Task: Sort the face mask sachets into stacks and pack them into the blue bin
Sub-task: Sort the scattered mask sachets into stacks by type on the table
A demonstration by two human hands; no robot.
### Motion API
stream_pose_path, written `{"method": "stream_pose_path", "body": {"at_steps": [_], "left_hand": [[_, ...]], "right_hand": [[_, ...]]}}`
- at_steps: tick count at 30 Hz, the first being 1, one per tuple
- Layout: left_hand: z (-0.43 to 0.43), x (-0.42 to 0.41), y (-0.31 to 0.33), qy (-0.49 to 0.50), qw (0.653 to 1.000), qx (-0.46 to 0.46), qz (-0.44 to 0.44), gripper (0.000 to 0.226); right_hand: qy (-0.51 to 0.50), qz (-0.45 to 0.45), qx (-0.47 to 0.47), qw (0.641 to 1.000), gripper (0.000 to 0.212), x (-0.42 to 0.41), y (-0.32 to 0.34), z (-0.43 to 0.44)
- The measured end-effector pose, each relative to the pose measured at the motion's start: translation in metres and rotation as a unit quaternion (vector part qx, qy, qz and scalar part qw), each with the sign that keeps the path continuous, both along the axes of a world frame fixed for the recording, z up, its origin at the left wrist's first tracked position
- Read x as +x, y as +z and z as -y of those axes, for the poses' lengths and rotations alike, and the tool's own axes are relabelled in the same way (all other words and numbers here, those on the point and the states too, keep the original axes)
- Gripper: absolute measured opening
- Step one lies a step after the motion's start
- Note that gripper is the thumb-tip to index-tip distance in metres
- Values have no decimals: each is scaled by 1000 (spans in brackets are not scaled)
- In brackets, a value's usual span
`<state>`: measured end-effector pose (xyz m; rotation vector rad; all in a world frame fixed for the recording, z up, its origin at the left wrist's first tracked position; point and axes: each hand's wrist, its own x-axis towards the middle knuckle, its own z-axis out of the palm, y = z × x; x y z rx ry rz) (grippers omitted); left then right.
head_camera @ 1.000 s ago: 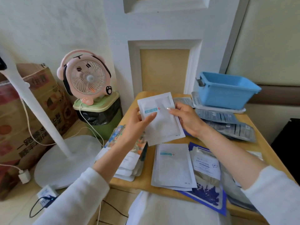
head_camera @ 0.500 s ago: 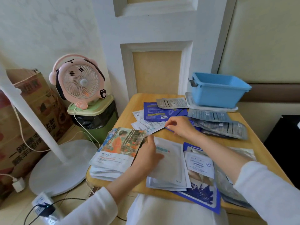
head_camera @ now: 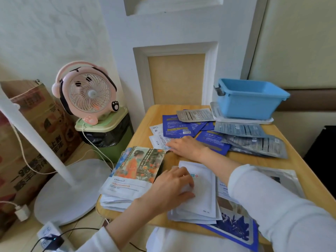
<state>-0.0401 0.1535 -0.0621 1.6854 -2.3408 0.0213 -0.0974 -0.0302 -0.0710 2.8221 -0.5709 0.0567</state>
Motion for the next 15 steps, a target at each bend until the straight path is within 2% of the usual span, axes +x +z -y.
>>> {"method": "stream_pose_path", "body": {"at_steps": [2,7,8,10,11,12,13,15], "left_hand": [[-2,1,-3,-3,1000,5,-10,38],[-4,0,0,15,999,3,-46,27],[-4,1,3,16,997,9,-76,26],[-8,3,11,17,985,-9,-172,25],[-10,6,15,36,974,-44,-221,23],[-12,9,22,70,956,-84,-273,21],[-13,13,27,115,931,-122,-326,20],[-11,21,39,200,876,-171,-404,20]], "right_hand": [[14,-4,-51,999,29,3,-5,-1],[-33,34,-38,998,28,10,-7,1],[-58,55,-14,997,29,10,-5,2],[-118,183,83,973,30,6,5,5],[-150,273,134,941,28,2,12,8],[-180,361,197,894,24,-3,20,10],[-191,438,279,833,20,-11,29,13],[-171,519,494,676,14,-29,48,12]]}}
